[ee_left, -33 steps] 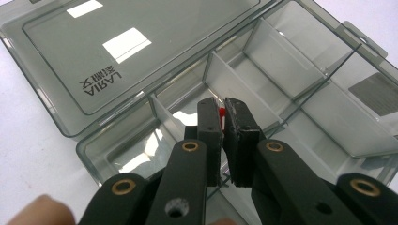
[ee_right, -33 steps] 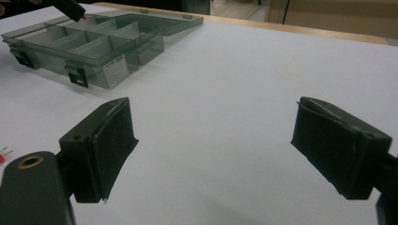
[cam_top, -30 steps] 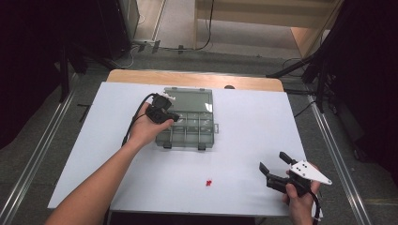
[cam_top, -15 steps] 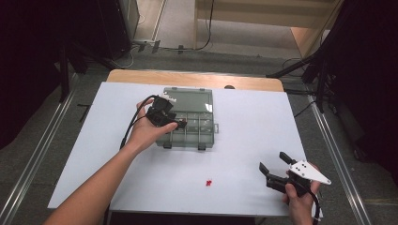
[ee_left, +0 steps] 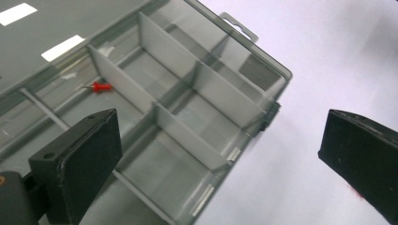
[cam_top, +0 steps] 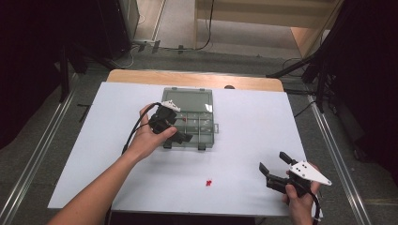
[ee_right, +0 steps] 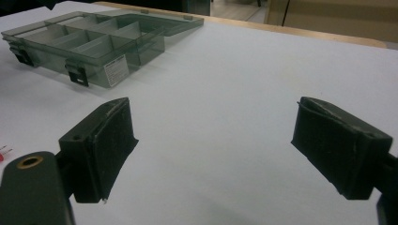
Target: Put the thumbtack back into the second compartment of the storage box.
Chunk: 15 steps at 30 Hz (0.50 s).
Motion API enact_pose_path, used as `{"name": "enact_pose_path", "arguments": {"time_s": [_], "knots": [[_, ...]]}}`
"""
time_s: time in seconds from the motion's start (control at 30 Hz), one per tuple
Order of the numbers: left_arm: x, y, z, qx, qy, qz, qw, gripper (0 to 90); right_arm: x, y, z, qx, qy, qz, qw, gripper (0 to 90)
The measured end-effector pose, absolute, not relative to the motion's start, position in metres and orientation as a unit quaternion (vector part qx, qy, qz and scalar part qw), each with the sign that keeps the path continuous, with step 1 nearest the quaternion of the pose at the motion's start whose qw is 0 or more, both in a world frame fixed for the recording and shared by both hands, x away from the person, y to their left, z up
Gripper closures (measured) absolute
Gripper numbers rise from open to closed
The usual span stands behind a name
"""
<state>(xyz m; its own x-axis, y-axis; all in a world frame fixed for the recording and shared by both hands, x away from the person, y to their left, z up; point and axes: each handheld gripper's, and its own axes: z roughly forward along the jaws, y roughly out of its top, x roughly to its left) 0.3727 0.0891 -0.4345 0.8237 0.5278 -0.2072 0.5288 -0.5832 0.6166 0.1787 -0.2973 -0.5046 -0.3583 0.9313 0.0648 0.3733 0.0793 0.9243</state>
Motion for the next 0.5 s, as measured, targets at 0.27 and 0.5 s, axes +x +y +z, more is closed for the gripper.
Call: {"name": "enact_pose_path", "arguments": {"time_s": [0.27, 0.5], "knots": [[0.356, 0.078, -0.436, 0.9, 0.279, -0.001, 0.336, 0.0, 0.178, -0.297, -0.505, 0.484, 0.674, 0.475, 0.293, 13.4], [0.344, 0.073, -0.438, 0.901, 0.27, -0.013, 0.341, 0.0, 0.179, -0.298, -0.505, 0.484, 0.673, 0.478, 0.29, 13.2]]}}
